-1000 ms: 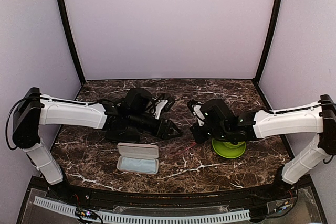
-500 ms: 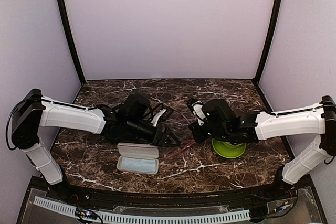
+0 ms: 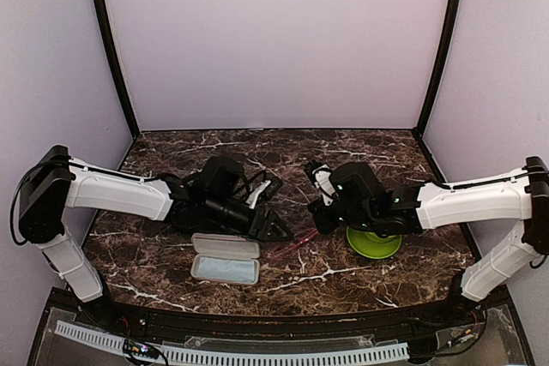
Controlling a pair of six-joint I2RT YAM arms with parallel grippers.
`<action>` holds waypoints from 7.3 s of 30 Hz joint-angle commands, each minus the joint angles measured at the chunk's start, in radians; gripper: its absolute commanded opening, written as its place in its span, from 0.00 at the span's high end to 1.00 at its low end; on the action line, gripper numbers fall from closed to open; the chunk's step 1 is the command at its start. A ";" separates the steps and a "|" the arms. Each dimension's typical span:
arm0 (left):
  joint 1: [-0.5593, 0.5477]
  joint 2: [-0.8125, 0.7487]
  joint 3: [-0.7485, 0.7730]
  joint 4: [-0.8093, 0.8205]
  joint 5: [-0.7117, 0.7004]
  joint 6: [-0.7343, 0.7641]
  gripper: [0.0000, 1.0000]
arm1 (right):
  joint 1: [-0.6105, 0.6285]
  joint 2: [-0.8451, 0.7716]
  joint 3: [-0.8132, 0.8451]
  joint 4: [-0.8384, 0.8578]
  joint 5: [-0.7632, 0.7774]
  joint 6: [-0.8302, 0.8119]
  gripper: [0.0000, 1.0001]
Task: Organize the sunglasses
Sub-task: Pass from the right arm to the left, then fold the right temple of the sunglasses with the sunglasses.
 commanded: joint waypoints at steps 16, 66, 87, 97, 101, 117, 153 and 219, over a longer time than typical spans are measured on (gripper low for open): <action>0.007 -0.106 -0.105 0.028 -0.047 0.010 0.33 | 0.016 -0.014 -0.012 0.037 0.022 0.024 1.00; 0.016 -0.104 -0.240 0.312 -0.078 -0.306 0.22 | 0.000 0.028 0.085 -0.146 0.097 0.331 1.00; 0.016 -0.093 -0.223 0.353 -0.048 -0.336 0.39 | -0.005 -0.021 0.034 -0.108 0.123 0.385 1.00; 0.016 -0.093 -0.220 0.360 -0.044 -0.346 0.54 | -0.005 -0.027 0.019 -0.095 0.124 0.392 1.00; 0.016 -0.096 -0.219 0.360 -0.049 -0.348 0.59 | -0.005 -0.024 0.019 -0.092 0.122 0.392 1.00; 0.016 -0.107 -0.173 0.297 -0.075 -0.262 0.77 | -0.006 -0.065 0.024 -0.097 0.078 0.381 0.64; 0.015 -0.139 -0.022 0.069 -0.095 0.007 0.79 | -0.169 -0.039 0.251 -0.323 -0.049 0.191 0.47; 0.198 -0.383 -0.323 0.222 0.197 -0.384 0.82 | 0.085 -0.027 0.269 -0.373 -0.206 -0.278 0.25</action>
